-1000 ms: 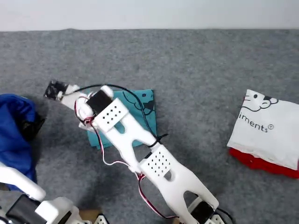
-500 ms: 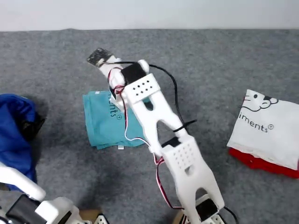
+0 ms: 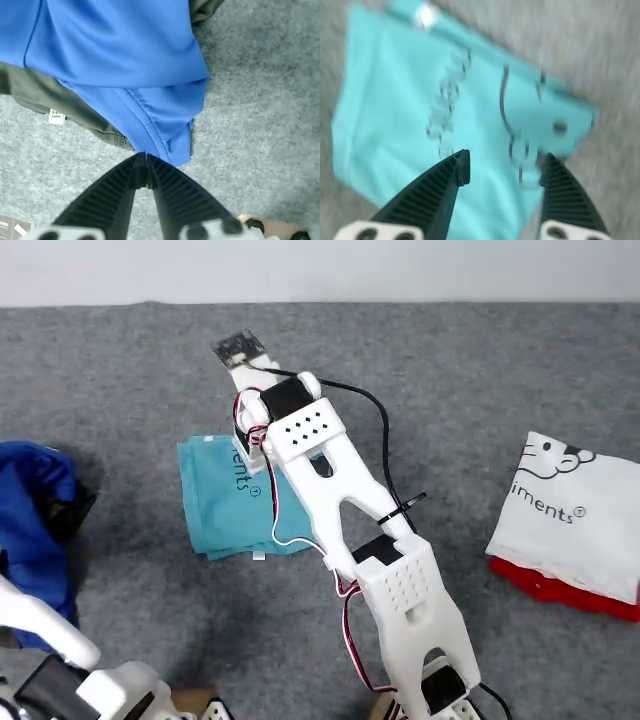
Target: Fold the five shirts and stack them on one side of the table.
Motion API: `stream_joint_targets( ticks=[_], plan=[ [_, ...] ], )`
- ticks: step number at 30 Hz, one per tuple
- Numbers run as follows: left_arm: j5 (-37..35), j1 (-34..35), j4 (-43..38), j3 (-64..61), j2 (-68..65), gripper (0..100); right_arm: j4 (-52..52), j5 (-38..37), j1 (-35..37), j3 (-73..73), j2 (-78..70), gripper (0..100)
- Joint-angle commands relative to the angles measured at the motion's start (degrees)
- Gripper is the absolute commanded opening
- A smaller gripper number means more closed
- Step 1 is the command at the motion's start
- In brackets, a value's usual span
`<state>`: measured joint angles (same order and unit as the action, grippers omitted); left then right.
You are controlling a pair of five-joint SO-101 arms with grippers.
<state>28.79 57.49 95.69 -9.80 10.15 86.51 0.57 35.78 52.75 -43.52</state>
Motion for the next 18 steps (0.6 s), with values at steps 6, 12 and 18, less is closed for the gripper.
stream_joint_targets(
  ticks=[6, 12, 18],
  plan=[
    [-2.46, -15.38, -2.73, 6.20, 1.23, 3, -0.57, -6.24, -6.29, 0.79, 2.68, 10.5],
    [-9.58, -28.48, -12.84, 6.46, -3.96, 15, 11.65, -6.33, -14.99, 0.79, 5.85, 10.4],
    [-10.55, -39.47, -18.73, 6.46, -13.71, 15, 16.48, -6.33, -26.42, 0.35, 7.96, 10.2]
  ],
)
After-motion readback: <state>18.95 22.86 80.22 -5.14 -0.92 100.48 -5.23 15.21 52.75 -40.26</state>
